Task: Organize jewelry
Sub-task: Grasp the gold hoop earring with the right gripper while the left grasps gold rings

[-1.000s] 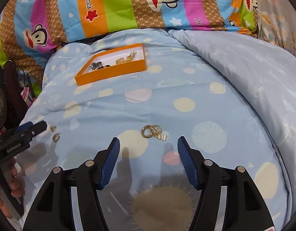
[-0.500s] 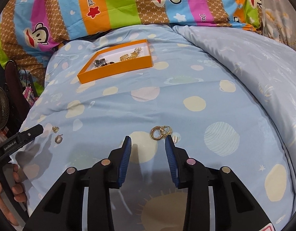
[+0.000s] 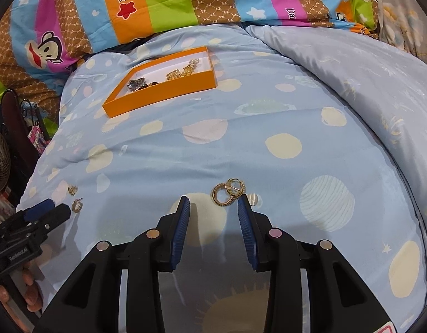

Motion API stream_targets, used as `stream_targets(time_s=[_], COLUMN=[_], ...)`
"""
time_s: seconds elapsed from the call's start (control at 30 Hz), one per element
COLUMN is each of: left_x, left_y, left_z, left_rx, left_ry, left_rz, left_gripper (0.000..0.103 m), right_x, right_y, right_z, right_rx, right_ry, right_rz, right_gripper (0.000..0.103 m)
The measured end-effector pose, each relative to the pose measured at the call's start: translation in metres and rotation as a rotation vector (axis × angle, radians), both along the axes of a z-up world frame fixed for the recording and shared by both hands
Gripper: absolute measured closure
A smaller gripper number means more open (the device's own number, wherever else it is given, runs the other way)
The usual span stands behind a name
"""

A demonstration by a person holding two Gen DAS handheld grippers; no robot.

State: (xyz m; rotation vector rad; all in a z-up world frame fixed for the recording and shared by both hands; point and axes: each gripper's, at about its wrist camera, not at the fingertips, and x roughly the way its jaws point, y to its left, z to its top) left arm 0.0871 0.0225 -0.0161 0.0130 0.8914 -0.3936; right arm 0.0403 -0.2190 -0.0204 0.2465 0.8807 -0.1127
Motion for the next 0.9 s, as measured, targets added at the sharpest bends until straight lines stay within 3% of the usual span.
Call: stream_targets(time_s=[0.13,0.23,0.77,0.9], left_x=[0.000,0.001,-0.002,-0.002], left_y=[0.000,0.000,-0.008,-0.024], left_z=[0.000,0.000,-0.001,-0.002], left_rx=[-0.002,0.001,0.018,0.087], left_ry=[0.003,0.003,0.001,-0.008], left_rz=[0.000,-0.001,-0.035,-0.068], left_gripper=[0.028,0.028,0.025,0.032], right_x=[0.008,0.011,-0.026,-0.031], right_y=[0.002,0.003,0.026,0.025], right_z=[-0.001,-0.002,0.009,0.010], right_rx=[-0.014,-0.019,0.031,0.047], right_ry=[0.008,0.014,-0.071,-0.083], right_rz=[-0.003,-0.009,0.075,0.070], right_gripper=[0.072,0.087,0.087,0.087])
